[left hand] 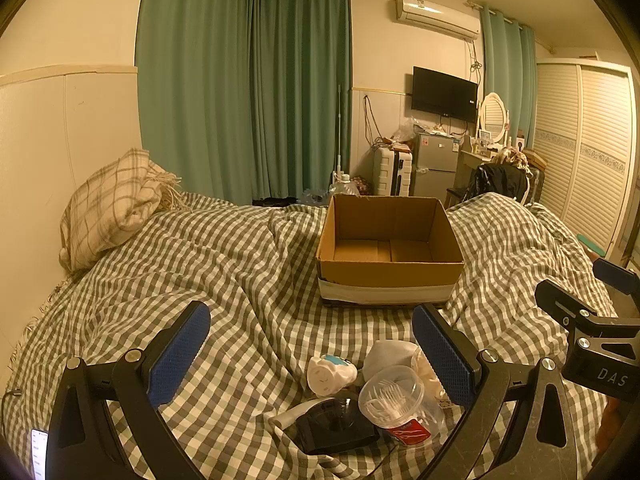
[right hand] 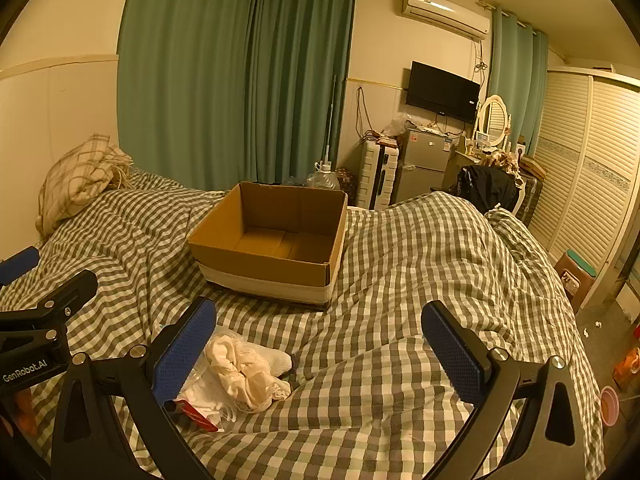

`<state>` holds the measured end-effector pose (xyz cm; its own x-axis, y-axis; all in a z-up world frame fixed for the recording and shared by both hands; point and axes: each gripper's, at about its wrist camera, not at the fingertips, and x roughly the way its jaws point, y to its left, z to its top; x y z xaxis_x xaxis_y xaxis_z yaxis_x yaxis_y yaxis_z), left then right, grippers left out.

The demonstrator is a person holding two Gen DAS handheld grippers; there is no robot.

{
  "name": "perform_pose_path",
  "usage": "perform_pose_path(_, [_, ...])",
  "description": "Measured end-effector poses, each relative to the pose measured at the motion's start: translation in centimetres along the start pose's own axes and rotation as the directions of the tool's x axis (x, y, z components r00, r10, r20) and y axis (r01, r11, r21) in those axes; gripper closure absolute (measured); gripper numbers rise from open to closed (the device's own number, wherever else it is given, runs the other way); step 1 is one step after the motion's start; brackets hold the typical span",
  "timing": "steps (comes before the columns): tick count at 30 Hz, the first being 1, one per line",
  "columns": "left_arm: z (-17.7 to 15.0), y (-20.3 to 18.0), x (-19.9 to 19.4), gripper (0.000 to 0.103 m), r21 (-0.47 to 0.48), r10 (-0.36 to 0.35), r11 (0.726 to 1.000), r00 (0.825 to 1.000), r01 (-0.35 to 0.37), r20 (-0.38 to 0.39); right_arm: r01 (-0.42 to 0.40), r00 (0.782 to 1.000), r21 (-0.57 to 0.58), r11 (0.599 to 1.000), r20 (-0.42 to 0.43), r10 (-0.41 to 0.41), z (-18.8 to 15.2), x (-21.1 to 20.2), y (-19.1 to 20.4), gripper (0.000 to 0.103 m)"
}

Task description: Organize objects

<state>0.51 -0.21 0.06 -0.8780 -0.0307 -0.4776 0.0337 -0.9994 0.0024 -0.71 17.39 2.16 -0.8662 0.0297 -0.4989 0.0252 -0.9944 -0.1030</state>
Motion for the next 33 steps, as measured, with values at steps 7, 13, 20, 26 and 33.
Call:
perform_pose_path(7, [0.0,0.0,0.0,0.0,0.0,0.0,1.0,1.0,0.0,0.001,-0.001,1.0,0.0,1.0,0.0,0.001,0.0,0.0,0.0,0.0])
perform_pose_path(13, [-0.2,-0.1,0.0,0.0,0.001,0.0,1.0,1.0,0.0,0.0,-0.004,1.0,0.001,1.0,-0.002,0.004,0.1,0.1,0.5,0.0])
perform_pose_path(20, [-0.4,-0.3,0.1,0.0,0.002,-0.003,1.0,1.0,0.003,-0.004,-0.007,1.0,-0.002,1.0,-0.003,0.007,0.2,0.1,1.1,0.0])
perform_pose_path(26, [-0.4,-0.4,0.2,0.0,0.002,-0.007,1.0,1.0,0.007,-0.007,-0.007,1.0,-0.001,1.0,-0.003,0.007,0.1,0.2,1.1,0.0])
perform_pose_path(33, [-0.4,-0.5,0.2,0.0,0.0,-0.008,1.0,1.0,0.008,-0.008,-0.011,1.0,-0.001,1.0,-0.002,0.011,0.2,0.0,0.9,0.0])
